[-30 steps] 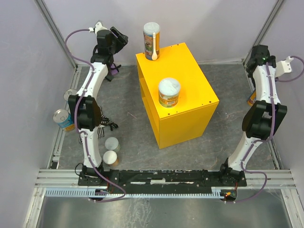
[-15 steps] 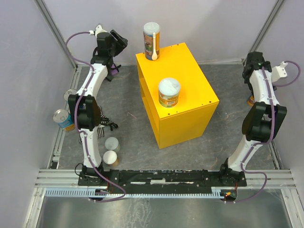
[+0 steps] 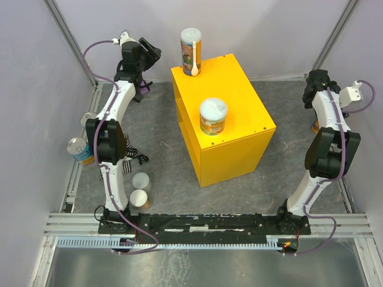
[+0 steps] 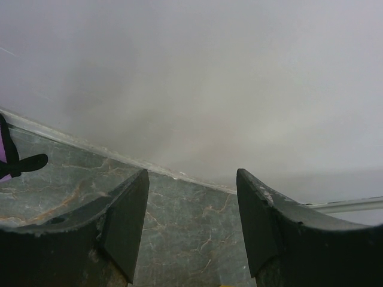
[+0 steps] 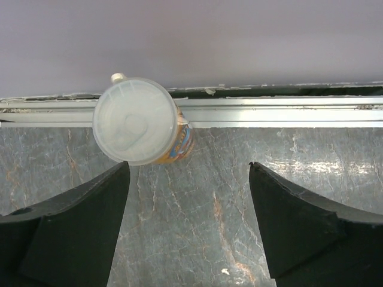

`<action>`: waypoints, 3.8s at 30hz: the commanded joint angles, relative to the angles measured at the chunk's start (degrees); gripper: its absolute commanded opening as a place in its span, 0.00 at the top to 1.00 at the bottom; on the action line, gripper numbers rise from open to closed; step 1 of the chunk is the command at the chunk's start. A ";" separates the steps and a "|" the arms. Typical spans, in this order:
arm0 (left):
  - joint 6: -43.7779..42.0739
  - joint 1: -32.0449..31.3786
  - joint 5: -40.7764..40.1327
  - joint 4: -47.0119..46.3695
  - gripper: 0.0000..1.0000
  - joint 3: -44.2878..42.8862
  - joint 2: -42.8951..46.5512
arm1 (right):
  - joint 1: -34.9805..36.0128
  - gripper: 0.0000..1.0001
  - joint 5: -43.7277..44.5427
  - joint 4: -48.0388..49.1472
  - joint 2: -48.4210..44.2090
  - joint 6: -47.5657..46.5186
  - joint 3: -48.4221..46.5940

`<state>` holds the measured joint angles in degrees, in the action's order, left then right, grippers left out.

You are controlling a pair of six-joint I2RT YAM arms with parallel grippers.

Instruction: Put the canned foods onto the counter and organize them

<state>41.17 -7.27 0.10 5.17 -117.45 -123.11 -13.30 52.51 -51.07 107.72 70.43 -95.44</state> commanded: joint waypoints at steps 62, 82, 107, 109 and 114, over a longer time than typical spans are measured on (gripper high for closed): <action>0.30 2.97 -0.04 -12.75 0.33 13.29 8.21 | -4.65 0.99 -6.87 54.15 -1.89 -49.77 13.49; -1.06 2.81 -0.09 -12.69 0.33 15.85 10.19 | -4.67 0.99 -4.00 82.27 -1.80 -46.46 25.78; -1.36 3.49 0.82 -17.84 0.33 23.41 14.41 | -2.75 0.99 -4.51 85.82 0.47 -54.75 23.96; -1.81 3.68 0.89 -18.35 0.33 23.73 14.87 | -3.12 0.99 -4.39 84.75 -0.02 -52.97 23.91; -2.46 4.29 0.02 -18.46 0.33 24.17 16.27 | -4.12 0.99 -3.77 74.97 -0.65 -47.32 20.63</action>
<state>41.10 -3.84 0.56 -10.57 -93.21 -110.78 -16.34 48.05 29.34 108.57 18.11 -70.74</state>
